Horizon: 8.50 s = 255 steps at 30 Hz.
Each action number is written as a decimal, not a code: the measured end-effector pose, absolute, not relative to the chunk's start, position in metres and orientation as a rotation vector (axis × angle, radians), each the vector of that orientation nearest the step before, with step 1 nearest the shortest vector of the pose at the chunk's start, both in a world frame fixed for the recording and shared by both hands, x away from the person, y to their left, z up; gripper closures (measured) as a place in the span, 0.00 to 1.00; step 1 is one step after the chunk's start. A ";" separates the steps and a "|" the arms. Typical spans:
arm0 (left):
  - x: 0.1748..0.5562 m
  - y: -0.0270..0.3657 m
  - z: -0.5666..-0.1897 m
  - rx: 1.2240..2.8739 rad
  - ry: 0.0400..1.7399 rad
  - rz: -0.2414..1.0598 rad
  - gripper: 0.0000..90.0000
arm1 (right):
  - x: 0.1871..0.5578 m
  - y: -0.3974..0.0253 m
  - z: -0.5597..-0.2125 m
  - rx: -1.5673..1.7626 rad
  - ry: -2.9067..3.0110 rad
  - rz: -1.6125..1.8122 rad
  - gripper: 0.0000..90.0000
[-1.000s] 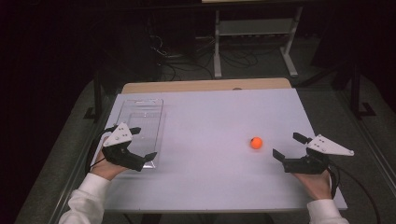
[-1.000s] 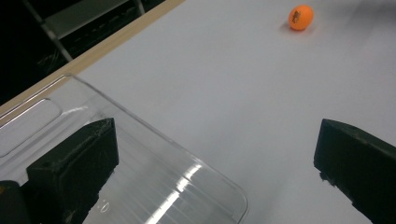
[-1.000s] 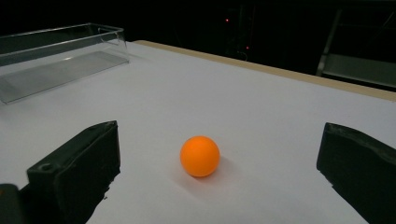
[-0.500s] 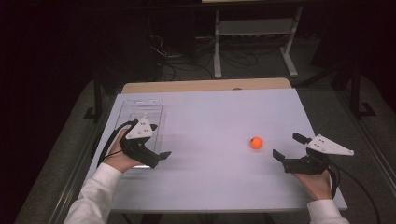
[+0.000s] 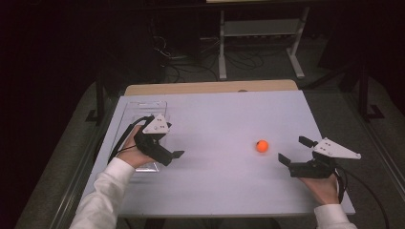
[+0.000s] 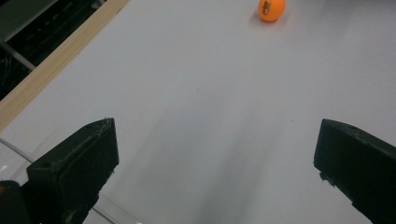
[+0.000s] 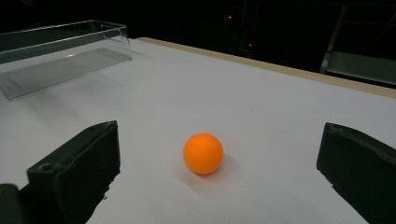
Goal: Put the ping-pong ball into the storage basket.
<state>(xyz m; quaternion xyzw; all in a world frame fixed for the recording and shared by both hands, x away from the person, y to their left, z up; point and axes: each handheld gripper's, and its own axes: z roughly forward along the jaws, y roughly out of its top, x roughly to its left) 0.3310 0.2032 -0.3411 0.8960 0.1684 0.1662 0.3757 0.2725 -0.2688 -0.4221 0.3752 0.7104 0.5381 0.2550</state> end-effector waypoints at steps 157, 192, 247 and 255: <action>0.407 -0.059 -0.406 2.531 -0.112 0.107 0.00 | 0.263 -0.277 -0.428 1.047 1.949 1.450 0.00; 0.427 -0.077 -0.426 2.563 -0.120 0.063 0.15 | 0.254 -0.283 -0.428 1.073 1.948 1.440 0.00; 0.419 -0.073 -0.413 2.551 -0.175 0.057 0.56 | 0.256 -0.279 -0.434 1.076 1.980 1.427 0.00; 0.417 -0.068 -0.403 2.542 -0.179 0.073 0.56 | 0.258 -0.282 -0.436 1.095 1.977 1.429 0.00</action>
